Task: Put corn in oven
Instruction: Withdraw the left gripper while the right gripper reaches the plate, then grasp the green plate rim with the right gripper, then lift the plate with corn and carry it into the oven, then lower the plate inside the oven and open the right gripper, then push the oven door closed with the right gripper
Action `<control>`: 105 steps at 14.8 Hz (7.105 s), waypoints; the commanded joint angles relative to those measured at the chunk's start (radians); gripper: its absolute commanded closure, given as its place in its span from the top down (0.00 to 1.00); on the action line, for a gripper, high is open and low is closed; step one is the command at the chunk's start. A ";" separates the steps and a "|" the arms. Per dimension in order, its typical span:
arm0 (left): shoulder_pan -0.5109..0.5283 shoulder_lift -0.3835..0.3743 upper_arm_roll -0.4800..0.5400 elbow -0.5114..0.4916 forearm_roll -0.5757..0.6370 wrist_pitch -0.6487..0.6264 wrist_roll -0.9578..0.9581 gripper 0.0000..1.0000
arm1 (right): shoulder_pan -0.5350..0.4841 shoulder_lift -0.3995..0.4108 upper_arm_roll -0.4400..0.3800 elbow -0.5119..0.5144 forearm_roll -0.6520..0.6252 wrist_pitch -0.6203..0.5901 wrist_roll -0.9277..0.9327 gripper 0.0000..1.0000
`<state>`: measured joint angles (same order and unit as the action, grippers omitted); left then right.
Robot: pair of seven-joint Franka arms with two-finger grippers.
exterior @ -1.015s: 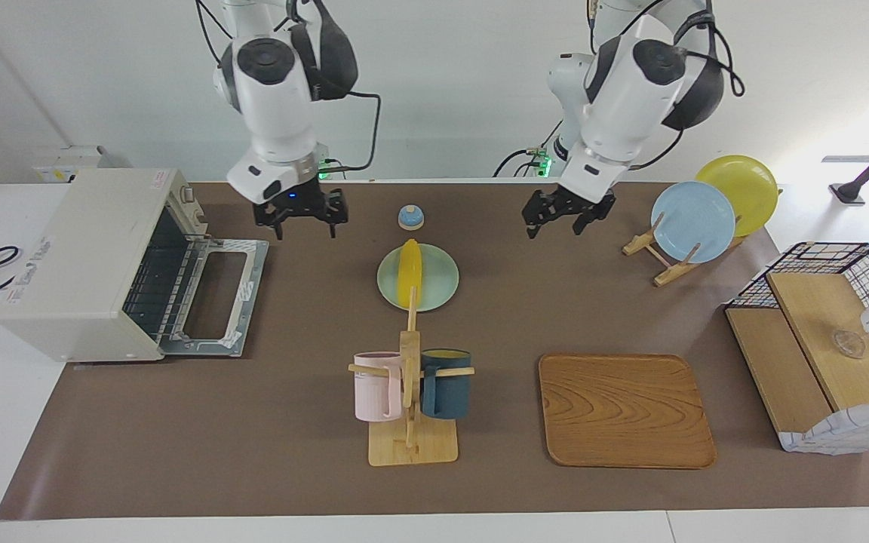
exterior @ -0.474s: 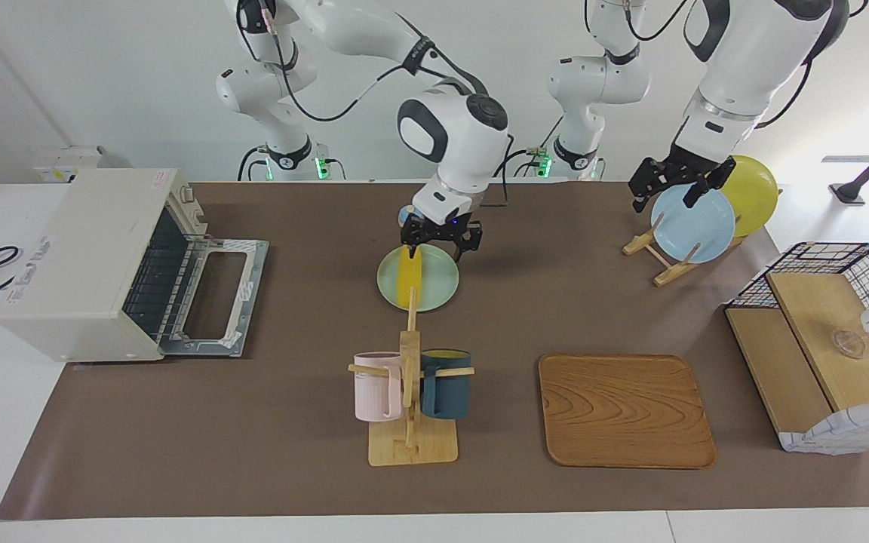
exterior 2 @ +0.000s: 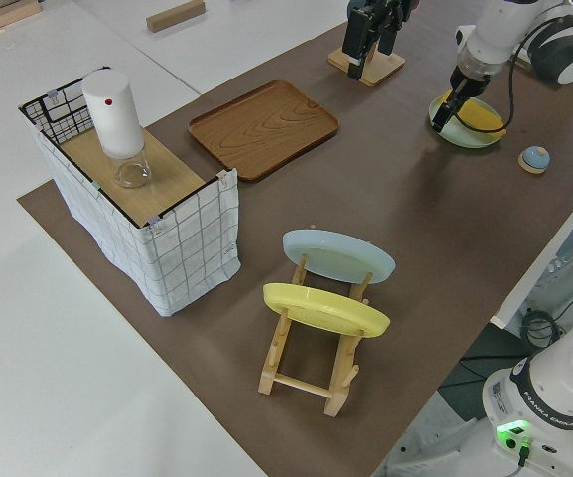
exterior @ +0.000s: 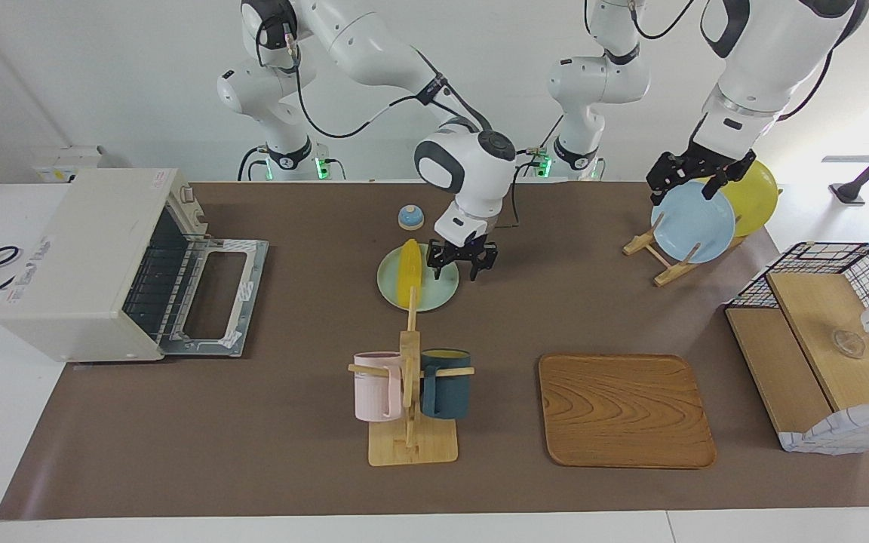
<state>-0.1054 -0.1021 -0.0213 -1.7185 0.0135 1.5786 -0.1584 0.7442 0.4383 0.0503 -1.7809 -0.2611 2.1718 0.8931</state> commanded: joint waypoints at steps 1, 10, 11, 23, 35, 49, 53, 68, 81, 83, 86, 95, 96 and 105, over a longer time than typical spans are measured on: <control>-0.005 0.050 0.012 0.060 0.014 0.004 0.016 1.00 | 0.003 -0.053 -0.001 -0.101 -0.015 0.056 0.026 0.67; -0.008 0.105 0.026 0.051 0.008 0.108 0.023 1.00 | 0.006 -0.069 0.000 -0.127 -0.015 0.049 0.035 0.00; -0.007 0.102 0.026 0.040 0.006 0.124 0.025 1.00 | 0.004 -0.066 -0.001 -0.121 -0.015 0.040 0.027 0.00; -0.005 0.079 0.023 0.097 -0.043 -0.028 0.026 1.00 | -0.261 -0.281 -0.010 -0.101 -0.075 -0.310 -0.282 0.00; 0.001 0.081 0.017 0.099 -0.037 0.000 0.030 1.00 | -0.638 -0.402 -0.010 -0.296 -0.075 -0.264 -0.572 0.00; 0.024 0.082 0.008 0.097 -0.038 0.006 0.028 1.00 | -0.805 -0.440 -0.010 -0.443 -0.070 -0.095 -0.733 0.00; 0.021 0.079 0.012 0.096 -0.038 0.012 0.027 1.00 | -0.853 -0.440 -0.010 -0.466 -0.070 -0.036 -0.810 0.00; 0.007 0.081 0.009 0.094 -0.038 0.054 0.022 1.00 | -0.876 -0.428 -0.004 -0.416 -0.063 -0.044 -0.873 0.39; 0.006 0.081 0.009 0.094 -0.038 0.054 0.016 1.00 | -0.775 -0.435 -0.001 -0.308 0.015 -0.184 -0.866 0.45; 0.006 0.081 0.009 0.094 -0.038 0.052 0.016 1.00 | -0.752 -0.440 -0.001 -0.324 0.103 -0.176 -0.811 0.02; 0.006 0.081 0.008 0.094 -0.038 0.054 0.016 1.00 | -0.659 -0.466 -0.001 -0.400 0.114 -0.156 -0.645 0.00; 0.006 0.082 0.008 0.094 -0.038 0.054 0.016 1.00 | -0.650 -0.498 -0.004 -0.718 0.115 0.141 -0.608 0.00; 0.006 0.081 0.008 0.094 -0.038 0.052 0.016 1.00 | -0.666 -0.507 -0.004 -0.732 0.115 0.148 -0.611 0.00; 0.006 0.081 0.008 0.094 -0.038 0.054 0.016 1.00 | -0.707 -0.507 -0.010 -0.707 -0.116 0.090 -0.596 0.00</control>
<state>-0.0979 -0.0205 -0.0160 -1.6256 -0.0166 1.6208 -0.1442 0.0651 -0.0483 0.0474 -2.4956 -0.2687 2.2923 0.2985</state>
